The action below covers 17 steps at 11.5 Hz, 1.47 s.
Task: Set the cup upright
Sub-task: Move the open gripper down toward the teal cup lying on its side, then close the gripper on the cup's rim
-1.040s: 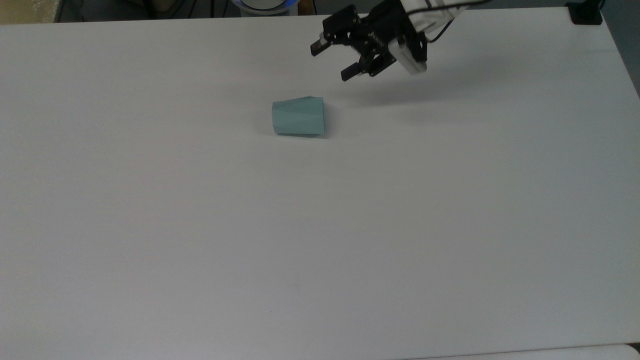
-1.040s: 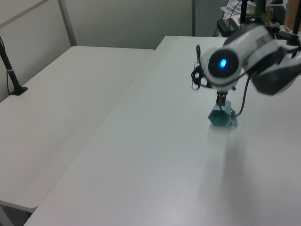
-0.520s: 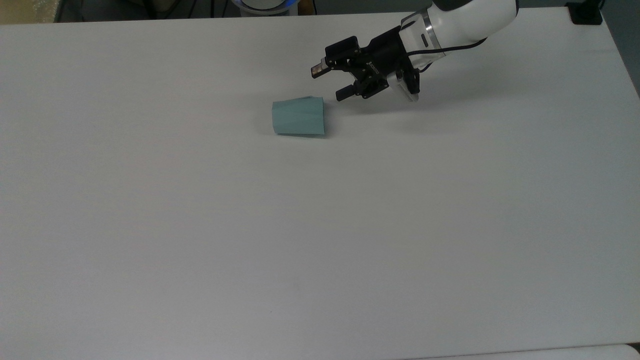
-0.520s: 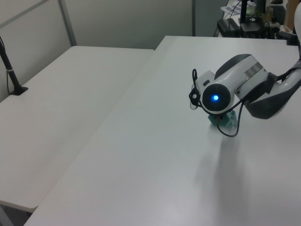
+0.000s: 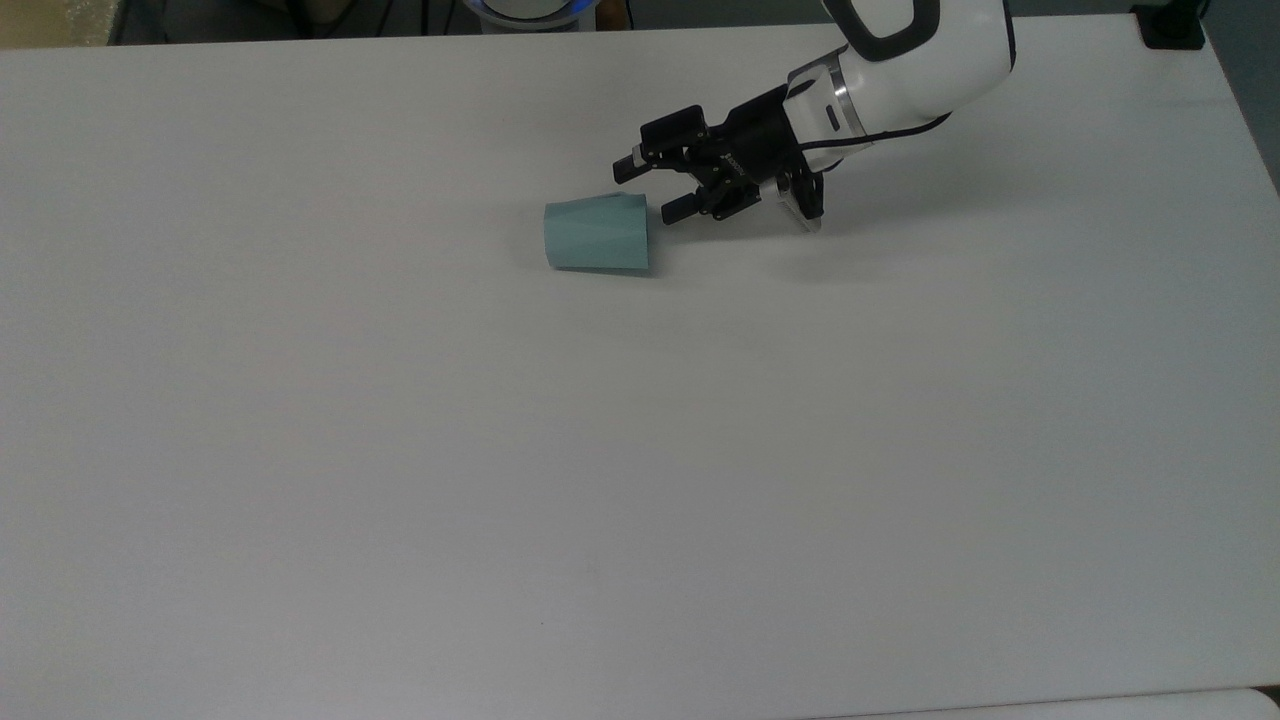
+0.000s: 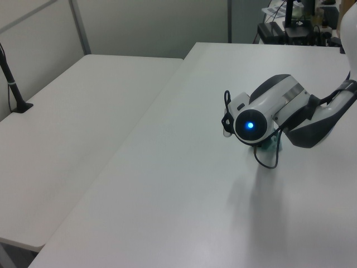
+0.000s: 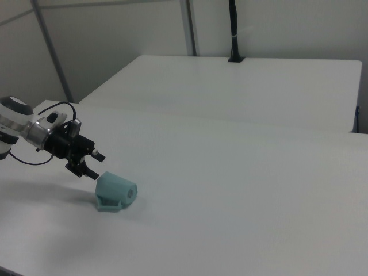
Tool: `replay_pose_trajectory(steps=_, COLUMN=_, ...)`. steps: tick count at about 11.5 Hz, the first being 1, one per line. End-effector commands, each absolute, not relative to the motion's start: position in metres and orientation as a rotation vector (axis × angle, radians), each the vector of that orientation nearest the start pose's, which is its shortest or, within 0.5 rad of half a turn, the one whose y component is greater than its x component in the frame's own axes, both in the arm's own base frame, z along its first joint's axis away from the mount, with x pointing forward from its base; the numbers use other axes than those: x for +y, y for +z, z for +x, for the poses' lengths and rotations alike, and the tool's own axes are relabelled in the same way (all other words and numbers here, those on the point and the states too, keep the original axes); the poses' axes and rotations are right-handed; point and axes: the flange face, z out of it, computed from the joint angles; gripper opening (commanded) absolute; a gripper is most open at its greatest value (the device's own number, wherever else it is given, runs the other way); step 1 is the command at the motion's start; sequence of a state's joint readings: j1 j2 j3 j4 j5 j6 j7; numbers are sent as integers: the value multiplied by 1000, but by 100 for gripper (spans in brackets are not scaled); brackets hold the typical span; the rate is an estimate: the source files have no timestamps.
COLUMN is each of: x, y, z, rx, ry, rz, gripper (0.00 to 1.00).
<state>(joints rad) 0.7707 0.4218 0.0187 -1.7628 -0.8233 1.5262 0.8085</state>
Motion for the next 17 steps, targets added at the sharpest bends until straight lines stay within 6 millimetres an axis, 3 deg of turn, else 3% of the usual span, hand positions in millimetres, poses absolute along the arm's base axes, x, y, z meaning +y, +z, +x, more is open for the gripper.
replay_pose_trajectory(steps=1, x=358, y=317, z=479, rx=246, ry=183, rz=2123, gripper=100)
replay_pose_trajectory(steps=4, x=346, y=305, z=488, rx=238, ry=160, rz=2121, gripper=100)
replay_pose_trajectory(steps=6, x=342, y=298, z=488, rx=248, ry=156, rz=2117, gripper=89)
replay_pose_trajectory(steps=12, x=322, y=272, z=483, rx=234, ry=150, rz=2066, gripper=80)
replay_pose_trajectory(steps=17, x=325, y=270, z=483, rx=237, ry=176, rz=2073, gripper=22)
